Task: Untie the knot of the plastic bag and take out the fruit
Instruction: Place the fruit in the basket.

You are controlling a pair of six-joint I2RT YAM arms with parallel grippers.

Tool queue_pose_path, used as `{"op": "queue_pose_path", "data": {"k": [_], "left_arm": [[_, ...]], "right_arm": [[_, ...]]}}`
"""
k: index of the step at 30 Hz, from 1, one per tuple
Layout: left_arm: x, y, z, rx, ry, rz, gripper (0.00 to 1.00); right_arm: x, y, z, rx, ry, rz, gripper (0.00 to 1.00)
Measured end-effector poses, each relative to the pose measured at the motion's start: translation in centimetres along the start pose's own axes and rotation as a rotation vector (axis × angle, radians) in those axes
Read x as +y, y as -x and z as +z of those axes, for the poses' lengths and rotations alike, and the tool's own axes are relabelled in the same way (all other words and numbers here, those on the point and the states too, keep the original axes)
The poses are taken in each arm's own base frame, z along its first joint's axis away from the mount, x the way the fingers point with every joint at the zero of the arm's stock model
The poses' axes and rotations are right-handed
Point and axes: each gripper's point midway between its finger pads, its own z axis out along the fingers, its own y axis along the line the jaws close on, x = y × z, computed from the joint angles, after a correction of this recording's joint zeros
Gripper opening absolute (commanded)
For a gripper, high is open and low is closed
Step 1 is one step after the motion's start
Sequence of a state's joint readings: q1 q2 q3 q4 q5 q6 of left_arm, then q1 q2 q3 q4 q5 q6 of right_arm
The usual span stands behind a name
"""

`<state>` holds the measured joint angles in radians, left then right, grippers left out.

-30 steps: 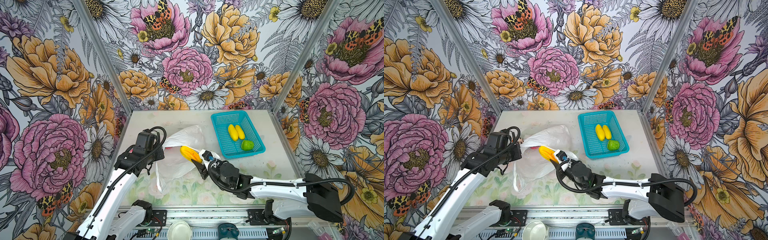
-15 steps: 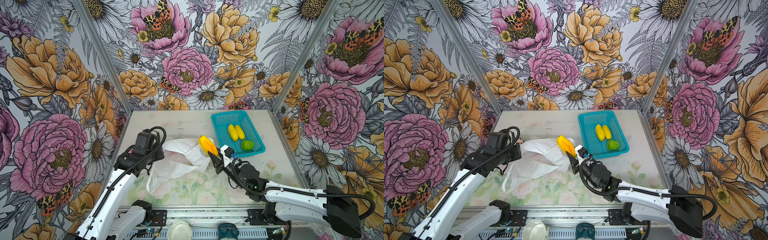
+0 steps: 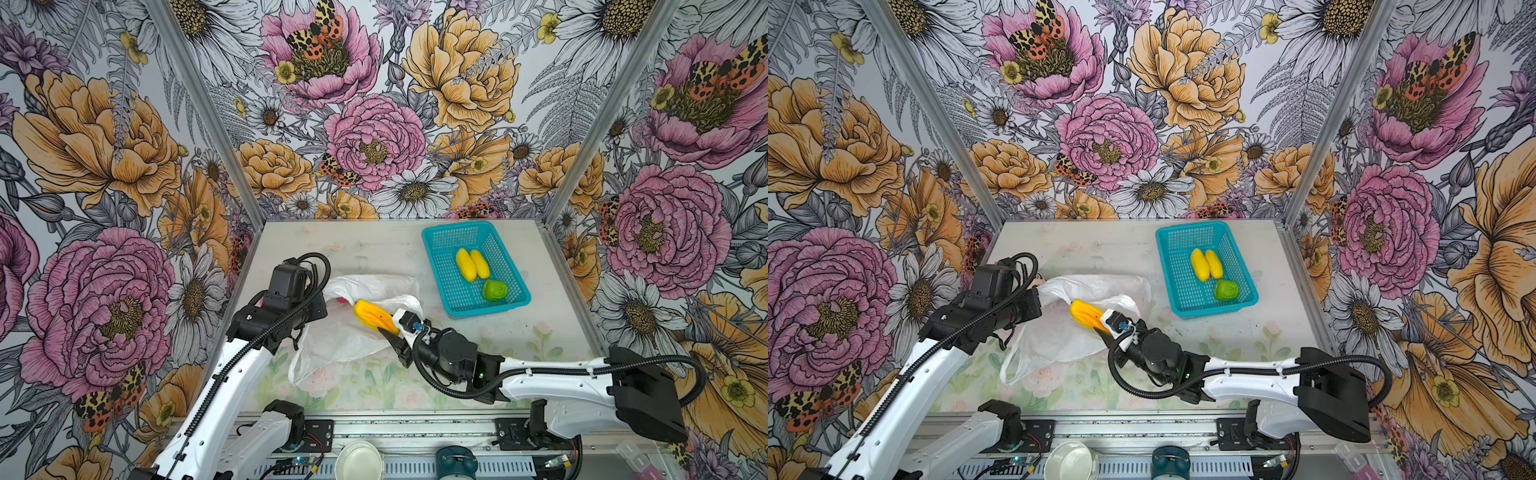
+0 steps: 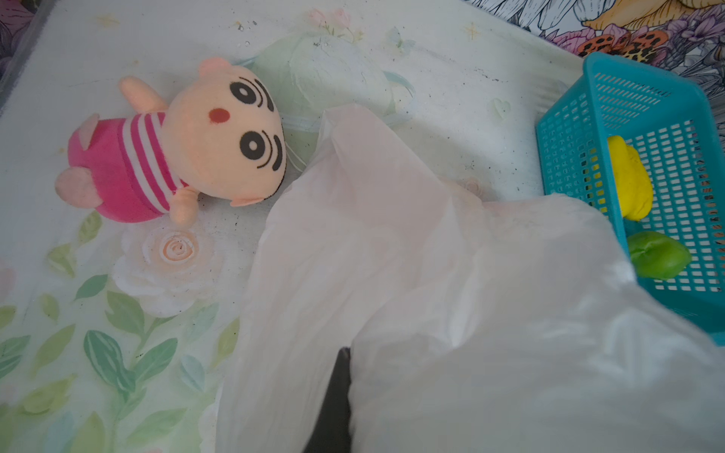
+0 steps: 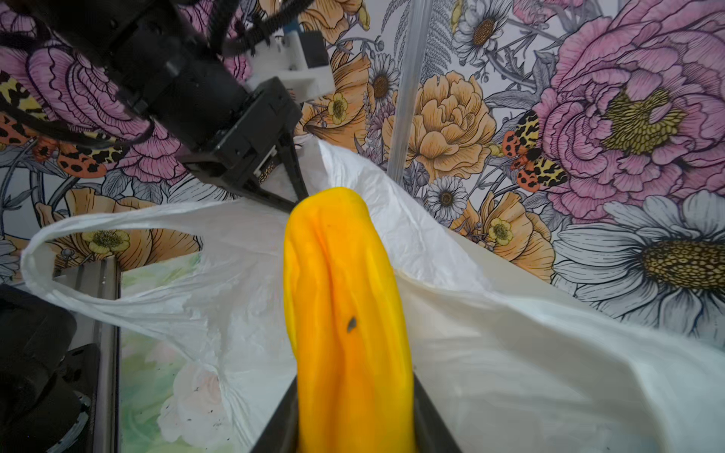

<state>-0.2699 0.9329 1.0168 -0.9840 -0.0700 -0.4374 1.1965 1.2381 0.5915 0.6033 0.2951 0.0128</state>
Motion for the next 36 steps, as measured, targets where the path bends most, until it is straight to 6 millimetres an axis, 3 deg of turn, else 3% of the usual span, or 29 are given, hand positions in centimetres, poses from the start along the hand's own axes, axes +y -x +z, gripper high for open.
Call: {"op": "queue_pose_path", "data": {"k": [4,8,12,16,21,27,31,36], "left_arm": [[0.0,0.0,0.0,-0.001,0.0,0.0,0.0],[0.0,0.0,-0.1,-0.005,-0.002,0.0,0.0],[0.0,0.0,-0.1,-0.005,-0.003,0.0,0.0],[0.0,0.0,-0.1,-0.005,-0.002,0.0,0.0],[0.0,0.1,-0.2,-0.008,-0.004,-0.001,0.0],[0.0,0.1,-0.2,-0.008,-0.004,-0.001,0.0],[0.0,0.1,-0.3,-0.01,-0.004,-0.001,0.0],[0.0,0.1,-0.3,-0.009,-0.004,-0.001,0.0]], "right_arm": [[-2.9,4.3,-4.4,-0.158,-0.061,0.043,0.27],[-6.7,5.8,-7.9,-0.246,-0.187,0.08,0.28],[-12.6,5.4,-9.8,-0.24,-0.417,0.117,0.28],[-17.4,2.7,-10.6,-0.161,-0.616,0.153,0.28],[-22.2,-2.4,-9.7,0.036,-0.768,0.205,0.25],[-27.6,-7.6,-5.4,0.253,-0.789,0.346,0.12],[-29.8,-11.7,-1.8,0.39,-0.754,0.434,0.15],[-30.9,-16.3,0.8,0.51,-0.724,0.5,0.15]]}}
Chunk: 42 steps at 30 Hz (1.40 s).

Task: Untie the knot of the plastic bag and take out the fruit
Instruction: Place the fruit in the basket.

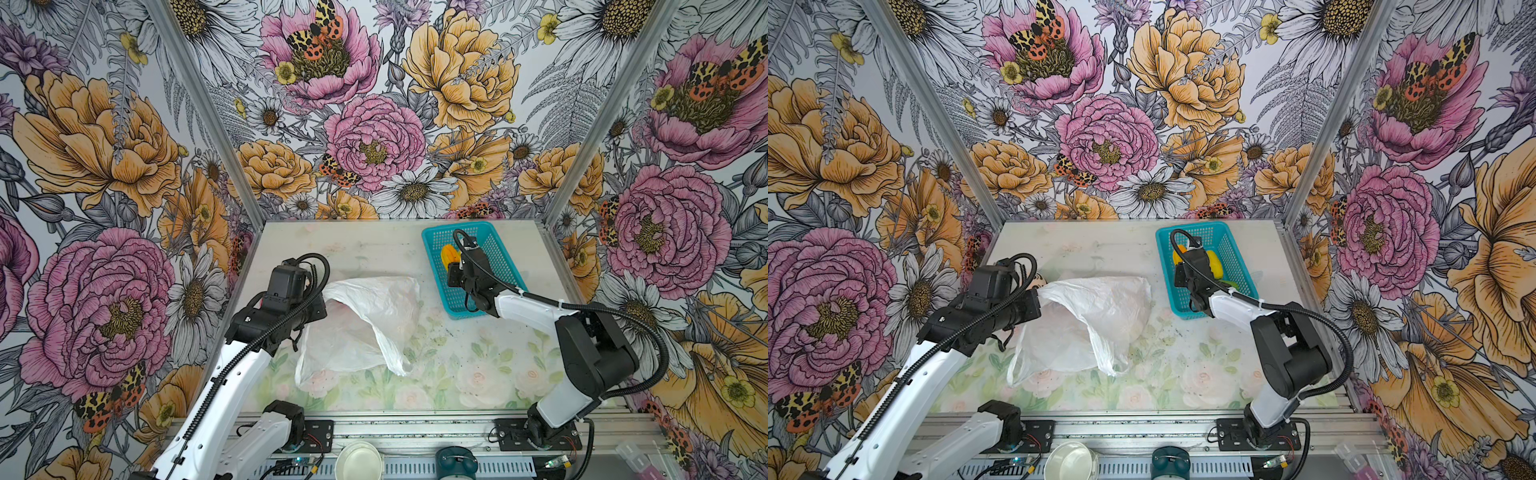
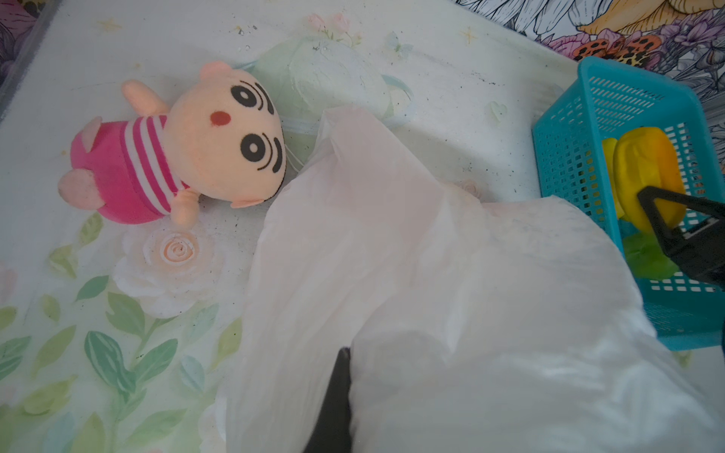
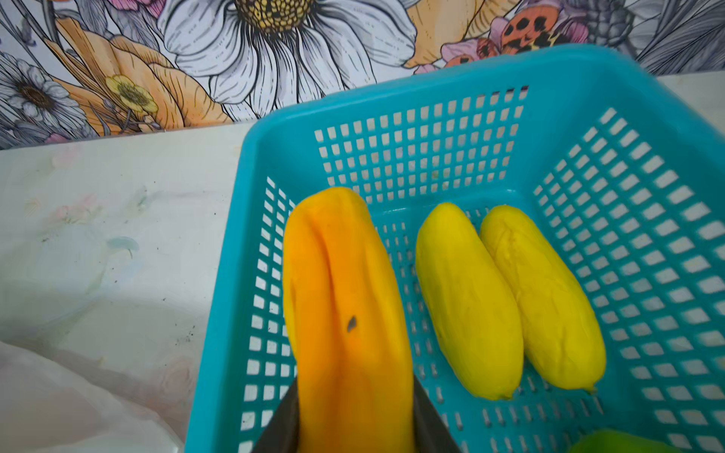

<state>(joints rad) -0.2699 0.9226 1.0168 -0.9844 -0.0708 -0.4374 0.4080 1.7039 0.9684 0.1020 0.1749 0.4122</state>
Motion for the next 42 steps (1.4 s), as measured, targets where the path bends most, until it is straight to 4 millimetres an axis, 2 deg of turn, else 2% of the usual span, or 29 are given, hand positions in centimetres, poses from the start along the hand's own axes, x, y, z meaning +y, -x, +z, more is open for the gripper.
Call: {"op": "queue_pose_path", "data": {"k": [4,10,18,25,30,35,38,40,42], "left_arm": [[0.0,0.0,0.0,0.0,-0.001,-0.001,0.0],[0.5,0.3,-0.3,-0.011,-0.003,-0.03,0.0],[0.3,0.3,-0.6,-0.016,-0.023,-0.032,0.0],[0.1,0.2,-0.6,-0.012,-0.032,-0.031,0.0],[-0.2,0.1,-0.8,-0.011,-0.052,-0.029,0.0],[-0.3,0.1,-0.9,-0.012,-0.058,-0.025,0.0],[-0.4,0.1,-0.9,-0.01,-0.061,-0.022,0.0],[-0.5,0.0,-0.9,-0.008,-0.065,-0.021,0.0],[-0.6,0.0,-1.0,-0.006,-0.069,-0.02,0.0]], "right_arm": [[-0.3,-0.8,2.6,0.051,-0.01,0.013,0.16],[-1.2,-0.7,5.0,0.077,-0.033,0.032,0.2],[-2.6,-1.1,5.4,0.1,-0.063,0.059,0.42],[-2.3,-0.3,5.4,0.088,-0.059,0.072,0.65],[-2.2,0.1,5.3,0.07,-0.057,0.071,0.71],[-2.2,1.4,3.3,0.008,-0.051,0.077,0.72],[-1.4,3.0,0.6,-0.072,-0.018,0.071,0.73],[0.1,4.2,-1.9,-0.142,0.019,0.04,0.74],[2.5,5.5,-4.8,-0.219,0.075,-0.006,0.75]]}}
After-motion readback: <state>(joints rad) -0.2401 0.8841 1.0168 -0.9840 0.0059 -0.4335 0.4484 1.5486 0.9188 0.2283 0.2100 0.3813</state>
